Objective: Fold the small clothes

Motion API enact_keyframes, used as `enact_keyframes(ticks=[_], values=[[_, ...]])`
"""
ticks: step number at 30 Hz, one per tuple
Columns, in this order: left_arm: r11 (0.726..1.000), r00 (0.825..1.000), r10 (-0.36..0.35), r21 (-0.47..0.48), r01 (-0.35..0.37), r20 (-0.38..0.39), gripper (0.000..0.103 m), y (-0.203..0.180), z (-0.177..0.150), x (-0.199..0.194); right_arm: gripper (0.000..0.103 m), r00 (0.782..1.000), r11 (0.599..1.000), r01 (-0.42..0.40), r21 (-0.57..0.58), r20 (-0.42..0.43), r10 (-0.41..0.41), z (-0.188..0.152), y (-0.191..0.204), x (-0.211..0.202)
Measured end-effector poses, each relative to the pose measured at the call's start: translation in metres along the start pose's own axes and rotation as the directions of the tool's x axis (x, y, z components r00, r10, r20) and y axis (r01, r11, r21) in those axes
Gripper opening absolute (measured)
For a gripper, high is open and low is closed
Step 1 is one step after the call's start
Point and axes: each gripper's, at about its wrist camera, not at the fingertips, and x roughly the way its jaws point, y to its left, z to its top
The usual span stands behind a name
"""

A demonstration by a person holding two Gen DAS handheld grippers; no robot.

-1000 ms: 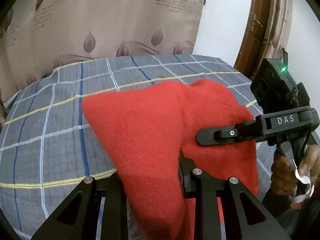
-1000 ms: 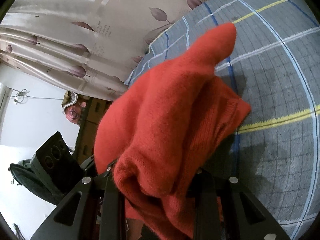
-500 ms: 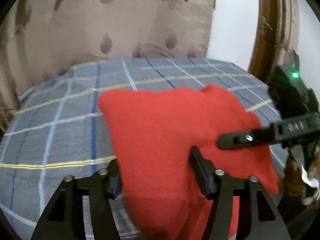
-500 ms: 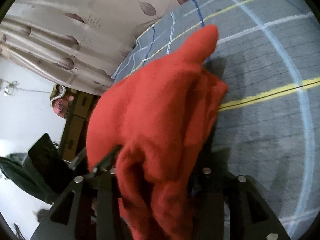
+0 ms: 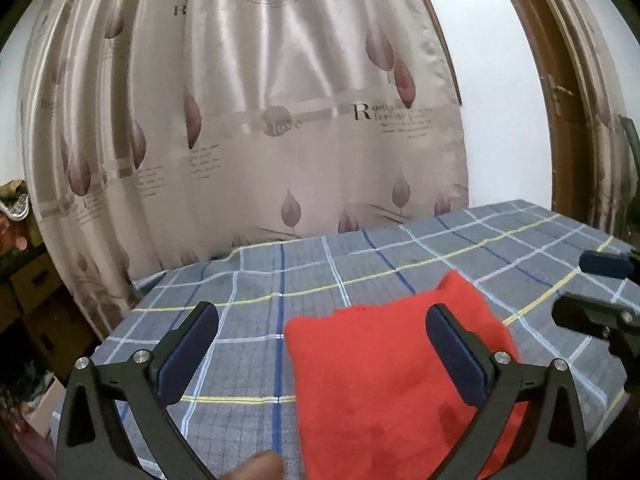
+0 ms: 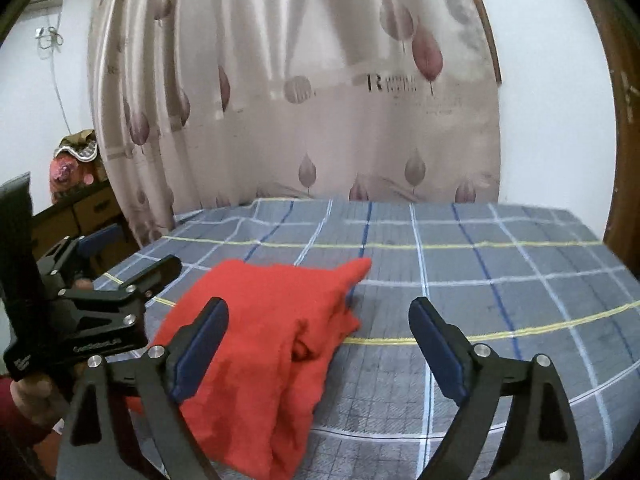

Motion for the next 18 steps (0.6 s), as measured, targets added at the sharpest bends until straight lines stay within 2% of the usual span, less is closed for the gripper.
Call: enact_keyframes(ticks=[9,14,18], values=[[0.986,0.996,-0.086,-0.141,0.084,-0.007,0.103,0.020,0.009,-0.005,0.094,0.999,1.000,-0.017,-0.004,-0.030,0.017,-0.005,0.000,-0.003],[0.990,1.000,-0.020,-0.140,0.018,-0.013,0.103,0.019,0.005,-0.003,0.095,0.999,1.000,-0.024,-0.011,-0.048,0.024,-0.008,0.003,0.000],[0.988,0.999,-0.010,-0.154,0.005,-0.033,0.103,0.019,0.002,0.000,0.097,0.999,0.999,-0.022,-0.041,-0.048,0.020,-0.011,0.011,-0.001]])
